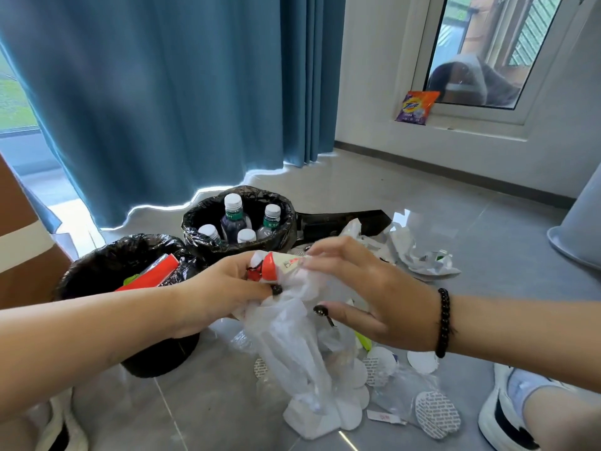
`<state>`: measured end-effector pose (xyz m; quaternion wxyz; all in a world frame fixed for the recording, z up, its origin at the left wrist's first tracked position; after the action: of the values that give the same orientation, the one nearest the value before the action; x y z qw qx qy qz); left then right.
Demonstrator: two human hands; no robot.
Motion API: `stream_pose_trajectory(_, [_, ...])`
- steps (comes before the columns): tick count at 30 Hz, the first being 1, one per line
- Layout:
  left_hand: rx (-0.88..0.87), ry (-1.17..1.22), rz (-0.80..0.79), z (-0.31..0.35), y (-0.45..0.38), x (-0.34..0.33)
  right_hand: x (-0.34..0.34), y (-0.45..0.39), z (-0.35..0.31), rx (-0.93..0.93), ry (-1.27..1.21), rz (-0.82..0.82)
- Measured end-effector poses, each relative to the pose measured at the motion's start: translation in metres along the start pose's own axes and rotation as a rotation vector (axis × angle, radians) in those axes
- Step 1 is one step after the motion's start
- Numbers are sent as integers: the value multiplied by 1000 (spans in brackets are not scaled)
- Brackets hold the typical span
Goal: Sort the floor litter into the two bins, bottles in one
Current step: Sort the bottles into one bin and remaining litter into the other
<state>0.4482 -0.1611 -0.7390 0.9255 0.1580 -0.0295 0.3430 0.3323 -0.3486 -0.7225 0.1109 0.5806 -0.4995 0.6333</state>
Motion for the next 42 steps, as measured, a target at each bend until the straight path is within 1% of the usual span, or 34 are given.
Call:
stream_pose_trajectory(2, [-3,-52,16,2,2,2,1,-3,3,-122,-145,82])
stream_pose_trajectory(5, [1,-117,-42,-1,-2,0,1,-5,12,-308,-296,125])
stream_pose_trajectory(6, [-1,-119,-54,-2,-2,-2,0,-4,13,-328,-315,131])
stream_pose_trajectory(8, [-26,-123,-69,0,-2,-8,-4,-4,16,-312,-309,135])
stream_pose_trajectory(10, [-38,-114,-58,1,-4,-9,-7,-5,18,-323,-379,139])
stream_pose_trajectory(12, [1,-34,-47,2,-5,-9,-10,-7,20,-360,-445,173])
stream_pose_trajectory(14, [44,89,-80,8,-7,-7,-6,-9,22,-305,-345,239])
stream_pose_trajectory(16, [61,239,-173,13,-6,-9,0,-12,22,-172,-221,283])
stream_pose_trajectory(17, [53,308,-223,17,-5,-10,2,-12,22,-103,-168,278])
stream_pose_trajectory(19, [32,407,-271,20,-5,-12,3,-13,21,10,-71,227])
stream_pose_trajectory(20, [20,414,-257,21,-5,-13,2,-13,21,40,-36,200])
stream_pose_trajectory(22, [-9,344,-123,17,-11,-11,0,-13,19,33,-38,179])
stream_pose_trajectory(24, [-26,272,2,13,-16,-7,-1,-12,17,-51,-105,161])
stream_pose_trajectory(26, [-44,232,65,13,-16,-5,-2,-10,18,-203,-217,127])
stream_pose_trajectory(30, [-72,231,102,14,-17,-2,-6,-6,31,-555,-404,93])
stream_pose_trajectory(32, [-67,231,111,15,-17,-2,-12,-3,37,-680,-539,60])
stream_pose_trajectory(35, [-92,302,136,17,-17,-3,-18,-3,39,-769,-827,99])
stream_pose_trajectory(37, [-96,365,128,16,-17,-6,-19,-7,35,-826,-1045,143])
stream_pose_trajectory(38, [-88,373,125,15,-17,-7,-19,-8,32,-839,-1115,153])
stream_pose_trajectory(40, [-75,341,120,13,-17,-10,-17,-10,28,-836,-1142,149])
stream_pose_trajectory(42, [-51,303,106,12,-15,-12,-17,-11,26,-822,-1094,149])
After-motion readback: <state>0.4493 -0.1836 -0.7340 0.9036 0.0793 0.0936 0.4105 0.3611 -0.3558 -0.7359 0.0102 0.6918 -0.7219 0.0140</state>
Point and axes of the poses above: each hand's wrist, its own y-axis away from the middle knuckle, its own x-axis out of the back of the hand, z = x × y, the point moved 2 cm from there along -y, towards the middle knuckle, and after that the axes turned 5 degrees about x, right-handed, at the moved point
